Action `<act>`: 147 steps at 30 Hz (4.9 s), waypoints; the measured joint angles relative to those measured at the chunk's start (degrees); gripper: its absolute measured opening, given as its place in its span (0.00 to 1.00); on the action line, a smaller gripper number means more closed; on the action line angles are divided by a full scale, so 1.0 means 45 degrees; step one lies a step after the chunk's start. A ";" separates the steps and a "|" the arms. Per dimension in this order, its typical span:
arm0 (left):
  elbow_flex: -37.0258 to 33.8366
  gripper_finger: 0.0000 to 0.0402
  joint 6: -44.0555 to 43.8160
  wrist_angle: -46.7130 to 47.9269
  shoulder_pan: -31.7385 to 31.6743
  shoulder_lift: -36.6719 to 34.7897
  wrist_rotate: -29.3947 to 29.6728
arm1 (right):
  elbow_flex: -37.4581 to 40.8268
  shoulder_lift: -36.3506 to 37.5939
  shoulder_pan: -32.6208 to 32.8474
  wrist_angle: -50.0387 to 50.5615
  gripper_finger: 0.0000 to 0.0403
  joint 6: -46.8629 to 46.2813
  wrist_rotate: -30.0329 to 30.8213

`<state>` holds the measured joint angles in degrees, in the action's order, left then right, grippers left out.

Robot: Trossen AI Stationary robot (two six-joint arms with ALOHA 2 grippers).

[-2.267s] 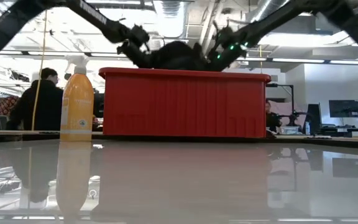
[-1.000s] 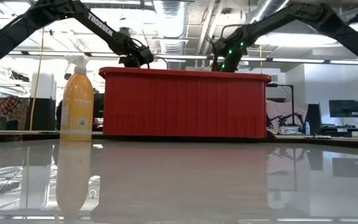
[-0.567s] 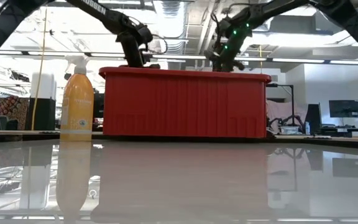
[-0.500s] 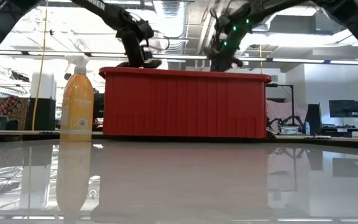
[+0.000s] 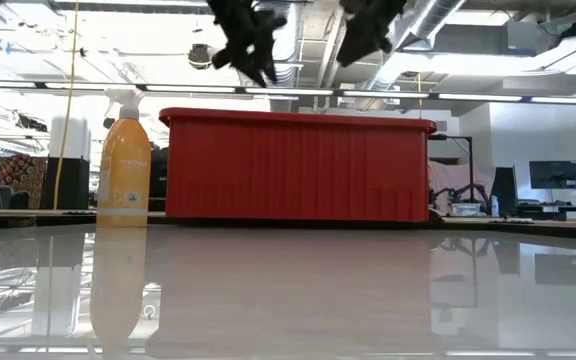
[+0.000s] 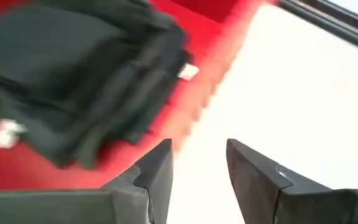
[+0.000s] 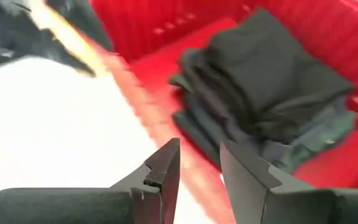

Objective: Fold Laundry from Bin
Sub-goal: Return to Home Position

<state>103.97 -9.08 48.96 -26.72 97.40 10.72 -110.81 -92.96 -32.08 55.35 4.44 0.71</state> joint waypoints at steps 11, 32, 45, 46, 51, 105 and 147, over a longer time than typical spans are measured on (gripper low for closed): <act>-0.6041 0.20 -0.1148 -0.6700 0.4016 -0.3203 -0.1064 | 0.9919 0.6256 0.2640 -0.6645 0.35 -0.2542 -0.2028; -1.5006 0.00 -0.2415 -1.3536 0.5018 -0.8583 -0.2193 | 1.6286 0.9352 0.6688 -1.3370 0.31 -0.4391 -0.0156; -1.9399 0.00 -0.3345 -1.7323 0.5104 -1.2242 -0.2265 | 2.0215 1.1566 0.5728 -1.7033 0.11 -0.6330 -0.0237; -1.9550 0.00 -0.3367 -1.7312 0.5056 -1.2524 -0.2264 | 2.0352 1.1848 0.5695 -1.7094 0.09 -0.6352 -0.0238; -2.0451 0.00 -0.3624 -1.6953 0.4815 -1.4096 -0.1879 | 2.0922 1.3488 0.5392 -1.6591 0.04 -0.6312 -0.0199; -2.2985 0.00 -0.5231 -1.3632 0.4692 -2.1599 -0.1996 | 2.4506 2.0612 0.2615 -1.3661 0.05 -0.5263 -0.2364; -2.2888 0.00 -0.3129 -1.1049 0.4688 -2.1536 -0.1196 | 2.4526 2.0626 0.2216 -1.3085 0.11 -0.3446 -0.2783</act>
<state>0.97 -23.16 -0.75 -5.63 0.49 5.34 -0.45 -0.14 -22.11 -3.53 -11.07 -11.81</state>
